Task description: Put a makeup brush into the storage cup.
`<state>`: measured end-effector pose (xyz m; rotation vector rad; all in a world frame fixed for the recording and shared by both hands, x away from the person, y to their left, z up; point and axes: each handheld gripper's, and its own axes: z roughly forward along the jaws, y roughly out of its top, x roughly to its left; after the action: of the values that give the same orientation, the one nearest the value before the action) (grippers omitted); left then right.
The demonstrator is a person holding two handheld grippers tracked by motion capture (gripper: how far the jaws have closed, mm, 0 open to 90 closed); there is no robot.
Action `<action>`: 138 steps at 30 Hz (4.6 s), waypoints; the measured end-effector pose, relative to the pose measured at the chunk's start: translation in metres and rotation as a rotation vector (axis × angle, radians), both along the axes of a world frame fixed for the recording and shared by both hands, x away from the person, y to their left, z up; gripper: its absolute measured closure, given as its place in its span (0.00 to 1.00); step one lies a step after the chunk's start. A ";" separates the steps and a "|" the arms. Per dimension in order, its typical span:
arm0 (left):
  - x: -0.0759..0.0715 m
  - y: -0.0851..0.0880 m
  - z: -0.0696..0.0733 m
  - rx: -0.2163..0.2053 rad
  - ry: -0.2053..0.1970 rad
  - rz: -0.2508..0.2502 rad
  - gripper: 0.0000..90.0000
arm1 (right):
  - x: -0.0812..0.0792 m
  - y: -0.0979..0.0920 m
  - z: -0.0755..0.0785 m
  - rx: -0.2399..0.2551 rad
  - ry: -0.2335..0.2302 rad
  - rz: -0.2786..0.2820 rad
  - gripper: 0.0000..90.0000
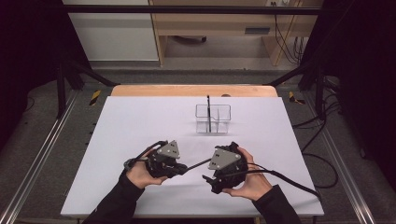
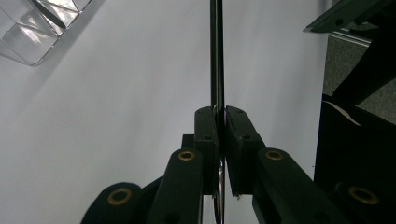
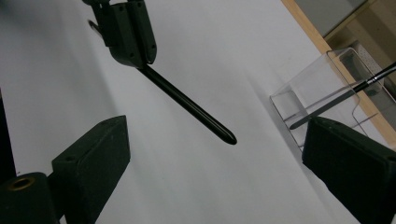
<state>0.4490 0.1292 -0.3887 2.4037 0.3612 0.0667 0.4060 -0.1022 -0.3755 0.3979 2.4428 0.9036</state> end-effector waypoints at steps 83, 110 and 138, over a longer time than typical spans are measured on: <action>0.001 -0.021 0.008 0.113 0.053 -0.123 0.92 | 0.004 0.038 -0.025 -0.355 -0.066 0.303 0.84; 0.001 -0.012 0.011 0.070 0.012 -0.116 0.80 | 0.005 0.037 -0.026 -0.351 0.004 0.324 0.93; -0.001 0.039 0.006 -0.094 -0.105 0.144 0.23 | 0.015 0.014 -0.023 -0.271 0.078 0.206 0.93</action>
<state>0.4484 0.1684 -0.3830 2.2687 0.4771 0.2354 0.4206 -0.0884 -0.3981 0.0871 2.6681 0.6324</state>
